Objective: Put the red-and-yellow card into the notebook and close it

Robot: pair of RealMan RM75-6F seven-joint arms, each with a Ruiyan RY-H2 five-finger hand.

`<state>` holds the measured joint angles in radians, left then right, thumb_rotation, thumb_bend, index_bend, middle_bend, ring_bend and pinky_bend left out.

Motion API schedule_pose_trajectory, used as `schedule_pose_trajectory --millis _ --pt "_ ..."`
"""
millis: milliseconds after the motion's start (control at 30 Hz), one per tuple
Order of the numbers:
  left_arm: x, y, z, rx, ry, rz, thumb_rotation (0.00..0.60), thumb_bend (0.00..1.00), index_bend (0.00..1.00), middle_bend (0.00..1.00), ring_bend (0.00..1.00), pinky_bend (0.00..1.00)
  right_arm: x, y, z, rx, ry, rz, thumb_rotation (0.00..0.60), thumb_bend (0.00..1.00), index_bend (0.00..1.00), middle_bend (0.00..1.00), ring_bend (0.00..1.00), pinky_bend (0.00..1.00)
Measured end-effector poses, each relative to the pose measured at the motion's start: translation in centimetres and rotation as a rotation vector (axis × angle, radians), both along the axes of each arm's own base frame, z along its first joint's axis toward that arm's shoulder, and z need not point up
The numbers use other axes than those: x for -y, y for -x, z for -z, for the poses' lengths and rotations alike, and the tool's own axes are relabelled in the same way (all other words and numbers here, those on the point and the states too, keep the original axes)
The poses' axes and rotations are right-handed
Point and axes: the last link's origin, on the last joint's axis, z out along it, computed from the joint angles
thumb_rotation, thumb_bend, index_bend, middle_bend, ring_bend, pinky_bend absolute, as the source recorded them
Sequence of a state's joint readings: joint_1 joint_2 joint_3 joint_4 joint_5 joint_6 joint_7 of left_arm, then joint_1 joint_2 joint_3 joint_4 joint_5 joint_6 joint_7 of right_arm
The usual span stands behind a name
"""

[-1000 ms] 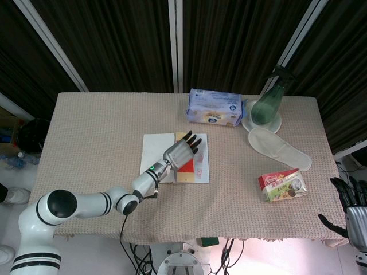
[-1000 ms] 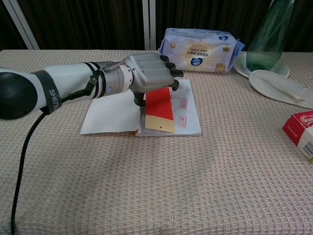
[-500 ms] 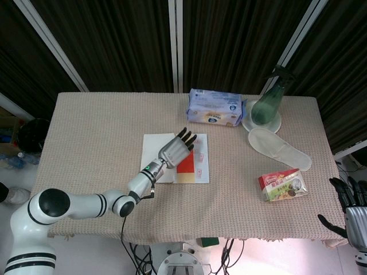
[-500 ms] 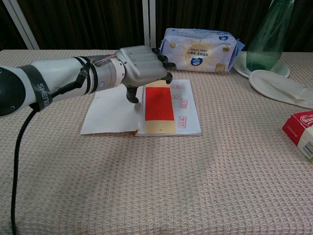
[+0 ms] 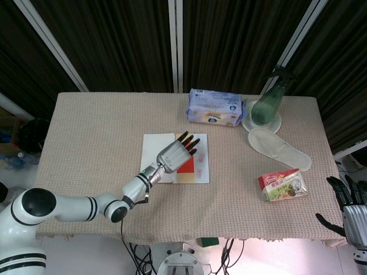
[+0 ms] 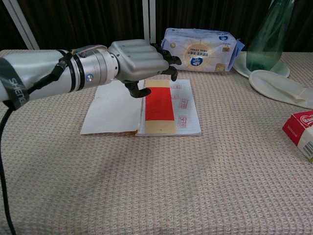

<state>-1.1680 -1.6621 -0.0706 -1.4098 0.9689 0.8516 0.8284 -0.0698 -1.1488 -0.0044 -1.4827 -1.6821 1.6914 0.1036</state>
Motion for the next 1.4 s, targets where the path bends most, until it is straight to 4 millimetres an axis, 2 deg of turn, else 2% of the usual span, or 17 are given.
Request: schedule_pose_trajectory --millis 200,433,567,1100,1400 --pt "0.7 -1.0 1.7 -0.056 0.021 0.026 0.6 0.57 0.27 0.0 0.0 0.06 0.0 0.2 -0.1 0.0 0.003 0.007 0.6 0.07 0.13 0.13 0.01 0.14" --pt "1.1 -1.9 3.6 -0.112 0.02 0.031 0.6 0.58 0.28 0.0 0.0 0.06 -0.1 0.3 -0.1 0.005 0.002 0.011 0.6 0.07 0.13 0.13 0.01 0.14" --pt "1.1 -1.9 4.0 -0.14 0.006 0.04 0.6 0.57 0.28 0.0 0.0 0.06 -0.2 0.5 -0.1 0.005 0.005 0.015 0.6 0.07 0.13 0.12 0.01 0.14" --pt "1.1 -1.1 4.5 -0.222 -0.04 0.045 0.6 0.57 0.32 0.0 0.0 0.05 0.0 0.8 0.0 0.011 0.002 0.017 0.6 0.07 0.13 0.12 0.01 0.14" --pt "1.1 -0.4 3.7 -0.241 -0.06 0.025 0.6 0.57 0.33 0.0 0.0 0.05 -0.1 0.8 0.0 0.014 0.004 0.016 0.6 0.07 0.13 0.12 0.01 0.14"
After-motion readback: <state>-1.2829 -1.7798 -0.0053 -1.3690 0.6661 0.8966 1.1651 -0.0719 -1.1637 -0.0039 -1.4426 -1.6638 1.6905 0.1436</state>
